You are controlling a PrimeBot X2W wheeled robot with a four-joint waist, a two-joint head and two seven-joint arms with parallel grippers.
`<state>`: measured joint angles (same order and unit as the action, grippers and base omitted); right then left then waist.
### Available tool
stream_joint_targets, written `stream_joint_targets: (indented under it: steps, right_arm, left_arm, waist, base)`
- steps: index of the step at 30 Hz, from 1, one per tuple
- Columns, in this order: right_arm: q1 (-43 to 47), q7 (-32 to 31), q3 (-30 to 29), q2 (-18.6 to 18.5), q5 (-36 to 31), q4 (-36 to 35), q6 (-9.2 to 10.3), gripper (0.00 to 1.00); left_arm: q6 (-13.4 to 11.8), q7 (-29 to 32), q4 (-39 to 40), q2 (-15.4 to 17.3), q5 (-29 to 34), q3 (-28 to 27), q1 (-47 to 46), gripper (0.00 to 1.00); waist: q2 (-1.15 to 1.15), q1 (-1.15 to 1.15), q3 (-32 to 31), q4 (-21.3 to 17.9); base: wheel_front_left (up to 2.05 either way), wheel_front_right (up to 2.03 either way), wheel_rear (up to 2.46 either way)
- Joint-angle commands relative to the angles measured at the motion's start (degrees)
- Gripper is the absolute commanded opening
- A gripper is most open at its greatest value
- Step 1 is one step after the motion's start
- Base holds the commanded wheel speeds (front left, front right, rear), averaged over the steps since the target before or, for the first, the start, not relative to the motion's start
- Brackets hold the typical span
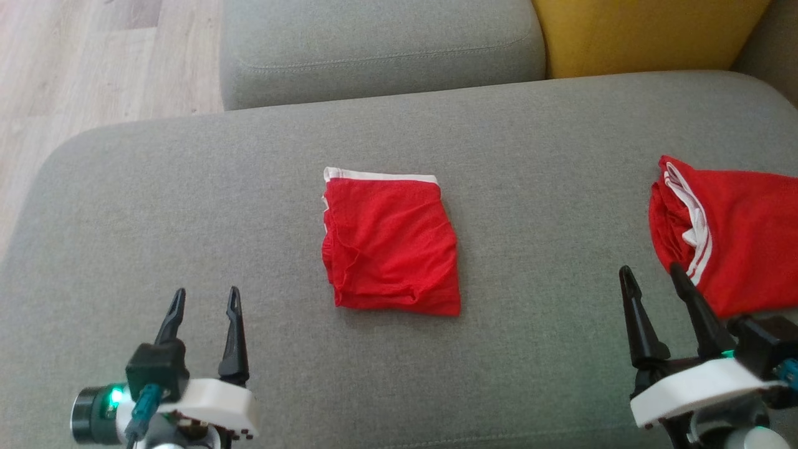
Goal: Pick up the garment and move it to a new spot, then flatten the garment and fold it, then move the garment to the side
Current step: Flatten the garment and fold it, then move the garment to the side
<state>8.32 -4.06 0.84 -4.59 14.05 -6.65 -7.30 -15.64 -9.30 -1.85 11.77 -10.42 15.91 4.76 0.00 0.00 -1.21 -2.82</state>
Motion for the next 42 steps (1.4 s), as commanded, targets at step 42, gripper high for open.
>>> stream_joint_targets:
  steps: [42]
  right_arm:
    - [-22.0, -0.6, 12.6, -3.4, 5.5, 21.4, -0.19, 1.00]
  left_arm:
    - [0.4, -3.9, 0.6, -1.1, 1.2, 1.3, -14.9, 1.00]
  waist:
    - [0.00, 0.00, 11.8, 8.6]
  base:
    - [0.00, 0.00, 0.00]
